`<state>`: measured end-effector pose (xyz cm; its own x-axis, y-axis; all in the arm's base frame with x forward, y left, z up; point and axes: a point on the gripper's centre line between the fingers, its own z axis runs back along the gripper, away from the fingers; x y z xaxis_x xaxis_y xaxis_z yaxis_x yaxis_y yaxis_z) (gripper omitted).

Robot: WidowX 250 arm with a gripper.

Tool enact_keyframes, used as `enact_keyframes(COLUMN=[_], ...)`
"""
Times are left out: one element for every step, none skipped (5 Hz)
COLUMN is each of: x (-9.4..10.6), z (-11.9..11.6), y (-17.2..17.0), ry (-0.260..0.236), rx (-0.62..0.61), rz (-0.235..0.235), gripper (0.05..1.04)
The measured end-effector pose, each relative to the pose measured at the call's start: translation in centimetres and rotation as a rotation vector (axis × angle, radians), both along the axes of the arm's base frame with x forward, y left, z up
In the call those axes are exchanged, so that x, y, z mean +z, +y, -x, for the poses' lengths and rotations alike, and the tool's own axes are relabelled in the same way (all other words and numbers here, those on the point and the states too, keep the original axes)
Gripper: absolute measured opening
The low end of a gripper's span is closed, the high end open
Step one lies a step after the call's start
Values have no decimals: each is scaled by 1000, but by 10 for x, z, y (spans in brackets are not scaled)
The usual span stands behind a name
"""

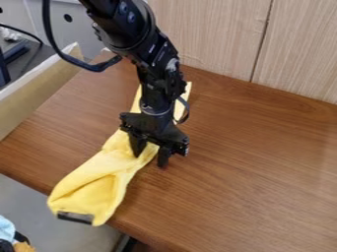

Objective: Fold the cloth from the left to the right

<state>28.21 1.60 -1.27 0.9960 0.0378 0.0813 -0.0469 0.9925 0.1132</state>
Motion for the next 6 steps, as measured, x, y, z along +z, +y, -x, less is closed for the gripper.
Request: enact_keyframes(x=[8,16,29,49,70,87], z=[1,1,-2,-4,-5,-1], y=[-2,-6,-13,-15,-15,-12], ry=[-12,-24,-64,-105,-156,-231], rx=[-3,-9,-28,-34,-54,-64], rz=[9,19,23,32,1,-37], gripper=[999,1005,1001,1001,1001,1001])
